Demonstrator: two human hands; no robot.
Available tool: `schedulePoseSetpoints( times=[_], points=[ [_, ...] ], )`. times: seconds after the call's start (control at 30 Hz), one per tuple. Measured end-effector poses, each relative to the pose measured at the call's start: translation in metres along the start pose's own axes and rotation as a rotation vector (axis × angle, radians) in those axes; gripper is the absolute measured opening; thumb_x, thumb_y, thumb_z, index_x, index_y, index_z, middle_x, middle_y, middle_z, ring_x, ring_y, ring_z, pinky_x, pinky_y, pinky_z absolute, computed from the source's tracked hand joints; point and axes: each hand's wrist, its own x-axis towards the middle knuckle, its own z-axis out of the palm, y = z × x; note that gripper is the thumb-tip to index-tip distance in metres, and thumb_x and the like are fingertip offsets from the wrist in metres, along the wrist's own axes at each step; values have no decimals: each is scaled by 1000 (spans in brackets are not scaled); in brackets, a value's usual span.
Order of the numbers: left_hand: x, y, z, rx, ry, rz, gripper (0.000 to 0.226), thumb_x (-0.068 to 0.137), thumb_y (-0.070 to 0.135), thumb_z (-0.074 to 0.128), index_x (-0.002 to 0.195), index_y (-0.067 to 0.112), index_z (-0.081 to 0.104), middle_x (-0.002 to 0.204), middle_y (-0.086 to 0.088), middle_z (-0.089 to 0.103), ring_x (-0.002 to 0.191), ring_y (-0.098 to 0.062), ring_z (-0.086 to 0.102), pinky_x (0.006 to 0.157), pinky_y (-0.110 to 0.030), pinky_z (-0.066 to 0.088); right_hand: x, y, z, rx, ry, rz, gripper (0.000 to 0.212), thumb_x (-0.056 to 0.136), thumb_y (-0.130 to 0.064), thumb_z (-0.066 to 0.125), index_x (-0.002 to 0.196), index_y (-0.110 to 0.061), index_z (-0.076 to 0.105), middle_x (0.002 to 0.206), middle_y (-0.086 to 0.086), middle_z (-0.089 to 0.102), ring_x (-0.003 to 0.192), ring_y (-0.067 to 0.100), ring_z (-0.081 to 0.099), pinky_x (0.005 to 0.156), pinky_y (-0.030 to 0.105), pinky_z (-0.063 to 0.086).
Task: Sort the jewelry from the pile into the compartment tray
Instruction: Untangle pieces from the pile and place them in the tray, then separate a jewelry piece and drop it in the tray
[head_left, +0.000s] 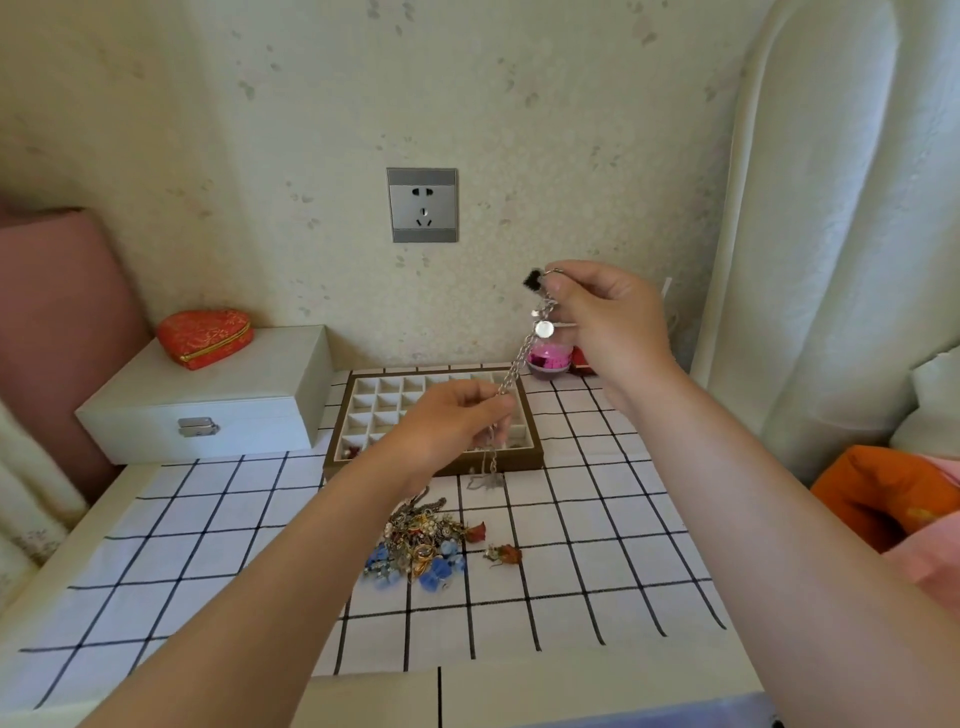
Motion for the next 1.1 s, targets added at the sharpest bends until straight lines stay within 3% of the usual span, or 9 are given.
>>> schedulePoseSetpoints(
  times=[0.07, 0.17, 0.33, 0.5, 0.6, 0.67, 0.8, 0.9, 1.1],
  points=[
    [1, -4, -9, 53, 18, -34, 19, 97, 24, 62, 80, 17, 67, 73, 2, 66, 72, -11, 62, 84, -31, 54, 5, 9, -11, -14, 69, 54, 13, 93, -6, 68, 95, -17, 73, 85, 0, 73, 69, 13, 71, 65, 32, 61],
    [3, -1, -22, 87, 109, -25, 13, 95, 23, 64, 88, 15, 71, 74, 1, 67, 70, -12, 62, 91, -39, 54, 9, 30, -28, -144, 92, 183, 17, 94, -4, 65, 109, -11, 70, 93, 8, 72, 67, 14, 71, 67, 34, 63],
    [6, 22, -24, 132, 205, 113, 7, 92, 13, 67, 96, 14, 73, 78, -15, 69, 71, -19, 61, 85, -41, 57, -2, 50, -40, -460, -277, 479, 28, 95, 0, 62, 122, -8, 63, 91, 17, 69, 66, 22, 67, 62, 36, 62],
    [20, 53, -13, 210, 199, 204, 10, 88, 14, 73, 96, 19, 77, 86, -7, 75, 76, -19, 69, 79, -34, 61, -6, 46, -25, -701, -591, 415, 35, 97, -5, 51, 128, -16, 63, 111, 4, 68, 81, 17, 70, 68, 30, 59],
    [32, 71, -9, 298, 170, 263, 13, 88, 15, 73, 99, 16, 78, 80, 5, 72, 66, 0, 63, 61, -15, 53, -6, 36, -17, -651, -676, 349, 46, 91, -5, 52, 129, -30, 56, 124, -8, 61, 85, 13, 66, 65, 24, 46],
    [40, 82, -9, 333, 170, 292, 12, 88, 15, 73, 99, 15, 78, 78, 9, 70, 58, 7, 58, 54, -7, 43, -3, 36, -13, -537, -680, 326, 38, 92, -10, 58, 122, -32, 57, 119, -5, 64, 77, 9, 64, 65, 24, 43],
    [53, 97, -17, 344, 214, 313, 11, 89, 17, 72, 99, 16, 77, 86, 1, 74, 63, 0, 62, 55, -14, 51, 9, 49, -6, -555, -617, 231, 15, 95, -27, 66, 107, -18, 70, 80, -1, 70, 65, 7, 61, 58, 21, 42],
    [59, 102, -26, 279, 292, 345, 8, 90, 18, 71, 96, 18, 76, 87, 0, 74, 68, -7, 65, 61, -21, 55, 17, 57, -6, -521, -516, 210, 11, 94, -25, 68, 95, -14, 70, 76, 4, 69, 62, 9, 61, 55, 21, 43],
    [72, 99, -42, 152, 393, 372, 8, 91, 17, 69, 88, 23, 74, 80, 3, 71, 65, -7, 64, 60, -20, 56, 32, 61, -2, -389, -377, 164, 10, 95, -13, 67, 90, -20, 71, 73, -3, 69, 58, 6, 62, 56, 23, 54]
  ],
)
